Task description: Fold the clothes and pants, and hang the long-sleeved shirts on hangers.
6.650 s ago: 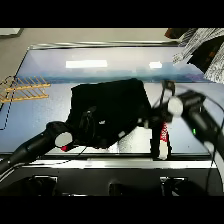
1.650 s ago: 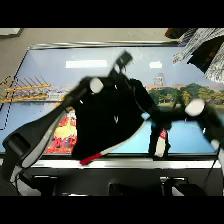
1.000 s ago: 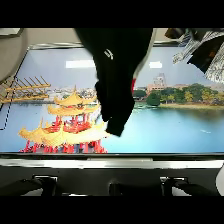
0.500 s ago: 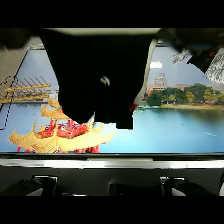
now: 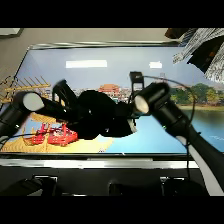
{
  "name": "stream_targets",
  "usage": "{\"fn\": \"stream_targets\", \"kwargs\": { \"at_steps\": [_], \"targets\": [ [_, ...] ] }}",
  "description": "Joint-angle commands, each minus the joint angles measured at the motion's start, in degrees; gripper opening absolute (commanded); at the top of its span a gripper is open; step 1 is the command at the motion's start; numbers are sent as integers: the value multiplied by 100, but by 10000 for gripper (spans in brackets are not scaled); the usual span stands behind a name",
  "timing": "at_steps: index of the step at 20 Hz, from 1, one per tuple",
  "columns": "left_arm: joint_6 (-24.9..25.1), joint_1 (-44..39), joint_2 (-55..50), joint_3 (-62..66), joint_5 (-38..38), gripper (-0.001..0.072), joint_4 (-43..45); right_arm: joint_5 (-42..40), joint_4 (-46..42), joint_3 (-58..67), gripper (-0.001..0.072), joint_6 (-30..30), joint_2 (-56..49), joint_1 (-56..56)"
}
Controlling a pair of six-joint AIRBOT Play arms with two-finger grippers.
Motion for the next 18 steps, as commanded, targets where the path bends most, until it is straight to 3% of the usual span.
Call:
{"fn": "stream_targets", "kwargs": {
  "at_steps": [1, 7, 10, 12, 13, 15, 16, 18],
  "targets": [
    [-153, -118, 33, -1134, 350, 25, -205, -297, -426, -748, 29, 1158, 2, 776],
    [-396, -92, 745, -1655, 485, 25, 289, 365, -1353, -1071, 29, 2238, 0, 1438],
    [-323, -94, 789, -1626, 885, 25, 251, -188, -1126, -1069, 29, 2286, -2, 800],
    [-326, -92, 750, -1626, 1211, 36, 140, -542, -358, -1051, 29, 1825, 4, 173],
    [-326, -94, 745, -1624, 1366, 127, 107, -708, 31, -1047, 29, 1438, 17, 7],
    [-326, -2, 750, -1532, 1596, 517, 105, -769, 450, -1047, 29, 850, 31, -57],
    [-317, 195, 765, -1399, 1580, 622, 142, -713, 568, -1047, 30, 706, 42, -35],
    [-72, 975, 907, -1078, 1346, 684, 291, -654, 684, -1047, 30, 619, 94, 9]
  ]
}}
